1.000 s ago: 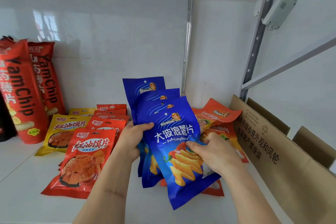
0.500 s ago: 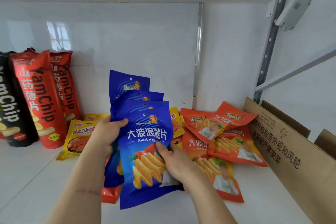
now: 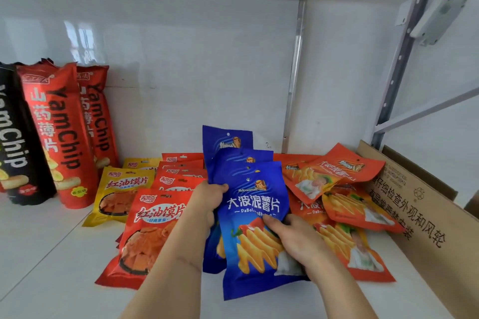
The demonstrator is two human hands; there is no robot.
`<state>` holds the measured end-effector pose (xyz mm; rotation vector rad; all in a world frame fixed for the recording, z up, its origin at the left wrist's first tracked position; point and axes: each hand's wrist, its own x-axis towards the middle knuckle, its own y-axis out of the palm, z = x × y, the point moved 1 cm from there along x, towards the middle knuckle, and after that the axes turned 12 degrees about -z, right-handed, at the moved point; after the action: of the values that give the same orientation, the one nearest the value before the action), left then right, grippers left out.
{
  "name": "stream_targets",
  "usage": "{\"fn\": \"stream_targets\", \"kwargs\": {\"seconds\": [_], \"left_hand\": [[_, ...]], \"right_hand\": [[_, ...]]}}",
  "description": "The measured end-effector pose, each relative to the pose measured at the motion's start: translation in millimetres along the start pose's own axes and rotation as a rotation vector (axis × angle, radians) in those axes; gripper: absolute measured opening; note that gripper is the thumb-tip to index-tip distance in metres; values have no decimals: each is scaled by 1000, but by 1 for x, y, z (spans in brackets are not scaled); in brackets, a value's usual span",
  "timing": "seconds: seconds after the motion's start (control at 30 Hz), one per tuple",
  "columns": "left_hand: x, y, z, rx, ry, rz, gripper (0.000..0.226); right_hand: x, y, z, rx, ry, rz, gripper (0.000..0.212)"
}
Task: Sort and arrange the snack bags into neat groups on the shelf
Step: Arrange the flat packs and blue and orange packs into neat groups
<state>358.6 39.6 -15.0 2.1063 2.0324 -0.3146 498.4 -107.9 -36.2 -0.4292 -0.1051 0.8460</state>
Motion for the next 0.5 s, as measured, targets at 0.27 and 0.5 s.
{"fn": "stream_targets", "kwargs": {"seconds": [0.27,0.5], "left_hand": [[14,-1,-3,290,71,-100,38],[17,0,3,297,122,-142,33]], "right_hand": [[-1,17,10,-14,-77,81,34],[14,-3,17,-175,-116,25,55]]}}
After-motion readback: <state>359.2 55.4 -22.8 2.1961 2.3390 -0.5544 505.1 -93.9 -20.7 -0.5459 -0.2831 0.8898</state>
